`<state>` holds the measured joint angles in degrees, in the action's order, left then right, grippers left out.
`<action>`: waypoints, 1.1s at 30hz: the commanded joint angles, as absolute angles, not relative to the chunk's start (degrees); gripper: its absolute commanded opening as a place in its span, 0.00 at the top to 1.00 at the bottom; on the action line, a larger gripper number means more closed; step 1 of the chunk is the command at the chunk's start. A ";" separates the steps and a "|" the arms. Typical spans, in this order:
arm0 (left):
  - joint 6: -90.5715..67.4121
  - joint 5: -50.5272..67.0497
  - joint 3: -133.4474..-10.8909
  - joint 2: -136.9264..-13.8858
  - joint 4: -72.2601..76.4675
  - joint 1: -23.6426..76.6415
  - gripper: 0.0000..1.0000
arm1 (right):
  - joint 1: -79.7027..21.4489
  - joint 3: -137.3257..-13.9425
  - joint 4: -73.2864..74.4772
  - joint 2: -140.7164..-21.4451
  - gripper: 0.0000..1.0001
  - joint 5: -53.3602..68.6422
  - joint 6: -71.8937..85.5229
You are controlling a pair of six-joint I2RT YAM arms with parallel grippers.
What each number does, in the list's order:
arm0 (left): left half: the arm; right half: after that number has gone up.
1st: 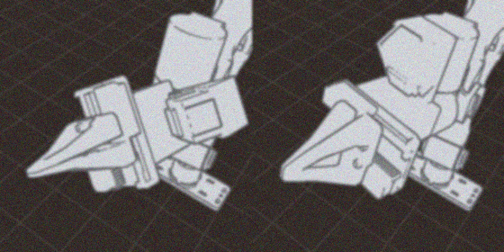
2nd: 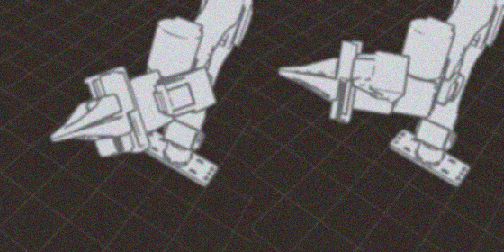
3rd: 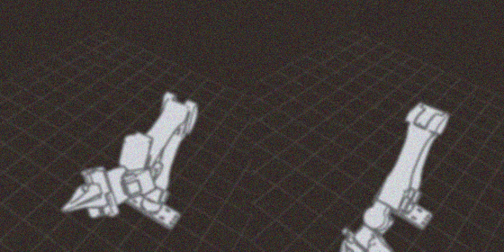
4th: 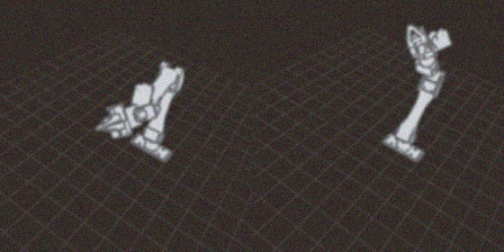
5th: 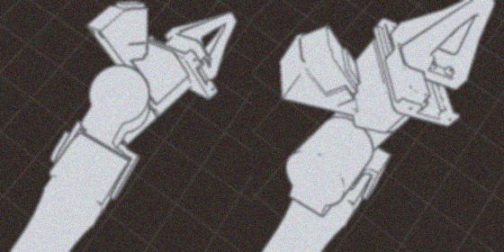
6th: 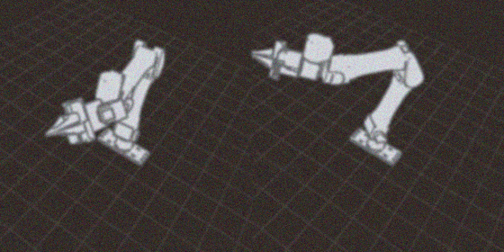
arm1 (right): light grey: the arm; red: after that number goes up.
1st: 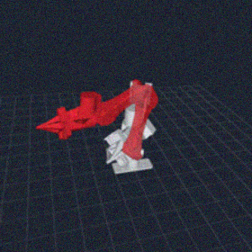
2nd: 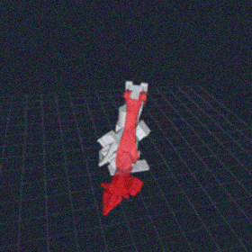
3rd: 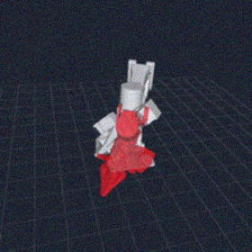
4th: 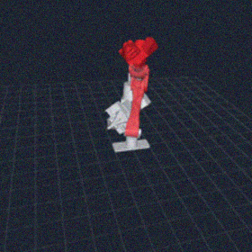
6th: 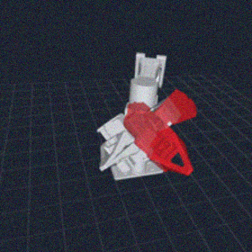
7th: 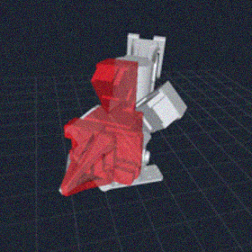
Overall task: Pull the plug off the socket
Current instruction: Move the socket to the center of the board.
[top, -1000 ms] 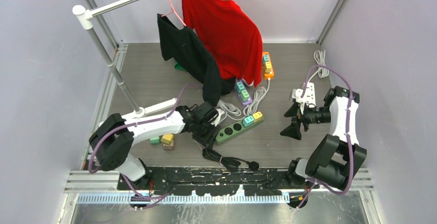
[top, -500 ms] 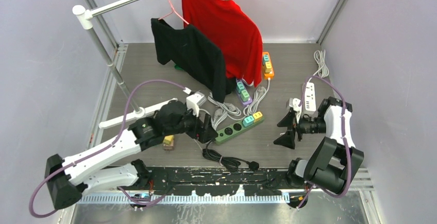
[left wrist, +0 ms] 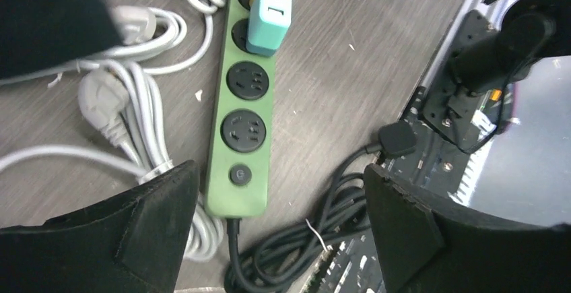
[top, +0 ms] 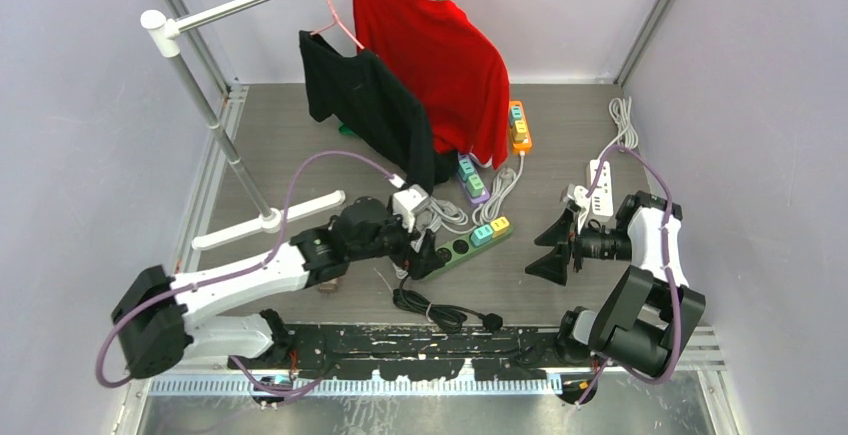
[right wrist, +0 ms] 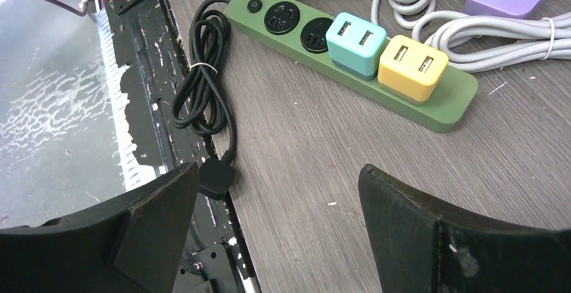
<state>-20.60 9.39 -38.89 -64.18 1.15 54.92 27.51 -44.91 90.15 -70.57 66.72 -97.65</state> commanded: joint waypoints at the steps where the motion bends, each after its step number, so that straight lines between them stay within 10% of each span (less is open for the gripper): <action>1: -10.33 9.33 -47.10 -73.80 -0.71 56.47 0.10 | 27.87 -46.25 90.39 -71.40 0.08 69.52 -96.63; 19: -11.38 -9.44 -72.62 -104.11 -24.41 61.97 0.20 | 28.88 -47.75 95.27 -76.83 0.08 70.04 -103.17; 27: -12.48 -7.58 -74.50 -105.69 -26.11 62.09 0.77 | 29.55 -47.73 96.09 -76.74 0.08 70.00 -104.74; 33: -6.52 -3.23 -68.81 -100.35 -17.90 64.04 0.90 | 29.87 -48.69 98.09 -76.60 0.08 68.41 -108.21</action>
<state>-10.92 -5.80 -71.59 -106.19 -23.75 63.00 29.50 -46.04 91.92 -76.97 68.14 -103.85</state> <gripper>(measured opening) 0.470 0.918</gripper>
